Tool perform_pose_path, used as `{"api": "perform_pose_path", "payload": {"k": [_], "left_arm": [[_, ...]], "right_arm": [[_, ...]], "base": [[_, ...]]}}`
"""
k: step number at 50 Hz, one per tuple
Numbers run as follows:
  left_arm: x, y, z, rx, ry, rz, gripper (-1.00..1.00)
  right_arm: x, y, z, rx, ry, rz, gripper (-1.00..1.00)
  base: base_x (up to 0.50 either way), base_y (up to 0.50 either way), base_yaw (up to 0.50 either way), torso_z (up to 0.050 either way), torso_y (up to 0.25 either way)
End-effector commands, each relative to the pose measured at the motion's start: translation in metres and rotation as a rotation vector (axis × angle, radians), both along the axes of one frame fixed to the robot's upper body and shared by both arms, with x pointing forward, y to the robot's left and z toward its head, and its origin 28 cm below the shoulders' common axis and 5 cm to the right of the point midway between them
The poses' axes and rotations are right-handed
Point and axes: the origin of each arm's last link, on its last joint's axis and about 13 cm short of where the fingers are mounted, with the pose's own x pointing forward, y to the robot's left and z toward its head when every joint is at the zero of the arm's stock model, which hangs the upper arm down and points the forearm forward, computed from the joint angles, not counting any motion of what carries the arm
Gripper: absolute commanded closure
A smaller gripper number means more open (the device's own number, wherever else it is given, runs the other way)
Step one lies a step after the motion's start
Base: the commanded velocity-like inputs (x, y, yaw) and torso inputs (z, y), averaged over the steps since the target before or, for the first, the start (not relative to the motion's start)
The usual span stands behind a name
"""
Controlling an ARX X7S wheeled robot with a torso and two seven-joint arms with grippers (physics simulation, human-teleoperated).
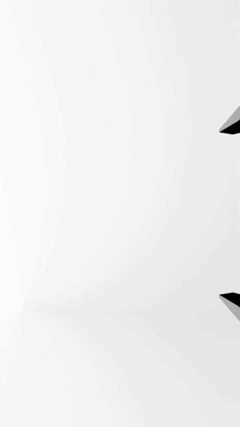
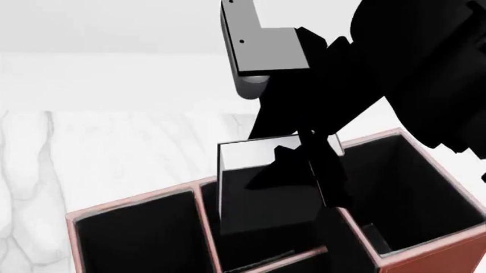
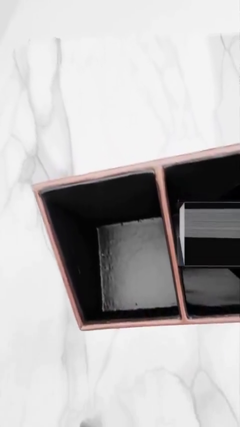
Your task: Pick up the book and place it in the front compartment of the caddy.
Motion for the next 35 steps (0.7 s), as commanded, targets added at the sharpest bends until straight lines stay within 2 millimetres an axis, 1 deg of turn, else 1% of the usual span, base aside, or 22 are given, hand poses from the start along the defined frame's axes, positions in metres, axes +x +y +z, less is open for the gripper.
{"api": "perform_pose_path", "payload": {"k": [1,16,23,35], "left_arm": [[-0.001,0.002,0.000,-0.005,-0.003,0.001,-1.00],[0.000,0.002,0.000,-0.004,-0.004,0.003,-1.00],[0.000,0.002,-0.001,-0.004,-0.001,0.001,-1.00],[0.000,0.002,-0.001,-0.004,-0.001,0.001,-1.00]], "right_arm": [[0.009,0.009,0.002,-0.003,0.002,0.035,1.00],[0.026,0.012,-0.006,-0.017,0.017,0.021,1.00],[0.034,0.014,-0.014,-0.030,0.037,0.016,1.00],[0.042,0.018,-0.028,-0.039,0.071,0.014,1.00]], "base": [[0.00,0.00,0.00,0.000,0.000],[0.00,0.00,0.00,0.001,0.001],[0.00,0.00,0.00,0.000,0.001],[0.00,0.00,0.00,0.000,0.001]]}}
